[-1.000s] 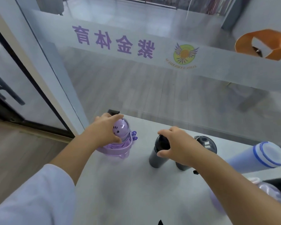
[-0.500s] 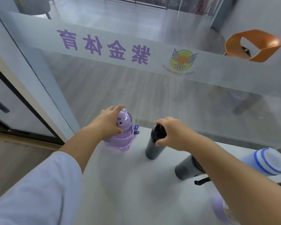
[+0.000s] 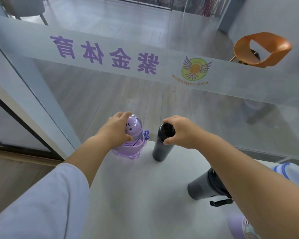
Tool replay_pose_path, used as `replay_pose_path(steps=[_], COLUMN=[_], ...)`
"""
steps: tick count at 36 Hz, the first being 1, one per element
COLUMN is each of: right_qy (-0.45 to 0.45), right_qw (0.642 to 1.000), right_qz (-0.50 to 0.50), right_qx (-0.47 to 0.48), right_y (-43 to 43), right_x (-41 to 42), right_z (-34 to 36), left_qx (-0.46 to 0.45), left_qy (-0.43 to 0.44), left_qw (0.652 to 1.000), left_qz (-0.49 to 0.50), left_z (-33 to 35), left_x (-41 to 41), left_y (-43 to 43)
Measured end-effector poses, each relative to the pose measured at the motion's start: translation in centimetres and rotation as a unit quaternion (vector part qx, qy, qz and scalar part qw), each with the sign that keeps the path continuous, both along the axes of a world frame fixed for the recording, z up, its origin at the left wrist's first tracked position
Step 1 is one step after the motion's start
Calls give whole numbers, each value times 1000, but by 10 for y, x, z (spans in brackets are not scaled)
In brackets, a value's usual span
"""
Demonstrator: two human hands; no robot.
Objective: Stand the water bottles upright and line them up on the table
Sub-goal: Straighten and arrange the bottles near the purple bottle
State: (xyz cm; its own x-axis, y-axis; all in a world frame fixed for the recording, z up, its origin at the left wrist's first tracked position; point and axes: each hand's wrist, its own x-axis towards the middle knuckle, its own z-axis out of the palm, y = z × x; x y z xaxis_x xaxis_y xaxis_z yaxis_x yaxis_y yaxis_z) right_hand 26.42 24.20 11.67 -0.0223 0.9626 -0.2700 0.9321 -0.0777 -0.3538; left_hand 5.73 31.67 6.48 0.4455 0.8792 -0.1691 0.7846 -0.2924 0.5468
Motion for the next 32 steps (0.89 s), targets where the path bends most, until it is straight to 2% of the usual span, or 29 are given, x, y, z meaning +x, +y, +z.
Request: replay_pose_path(steps=[17,25,32], right_qy=[-15,14,7], right_qw=[999,989,978], right_qz=[33,-23,-61], right_qx=[-1,147,199], right_y=[2,-10,-59], right_x=[2,25,59], right_z=[-4,25,53], left_qx=[10,124,121], left_qy=[-3,-10,-13], left_qw=[1000,992,993], left_qz=[20,27,7], left_z=[9,36,55], left_x=[1,-7,2], left_y=[-10,-23,-64])
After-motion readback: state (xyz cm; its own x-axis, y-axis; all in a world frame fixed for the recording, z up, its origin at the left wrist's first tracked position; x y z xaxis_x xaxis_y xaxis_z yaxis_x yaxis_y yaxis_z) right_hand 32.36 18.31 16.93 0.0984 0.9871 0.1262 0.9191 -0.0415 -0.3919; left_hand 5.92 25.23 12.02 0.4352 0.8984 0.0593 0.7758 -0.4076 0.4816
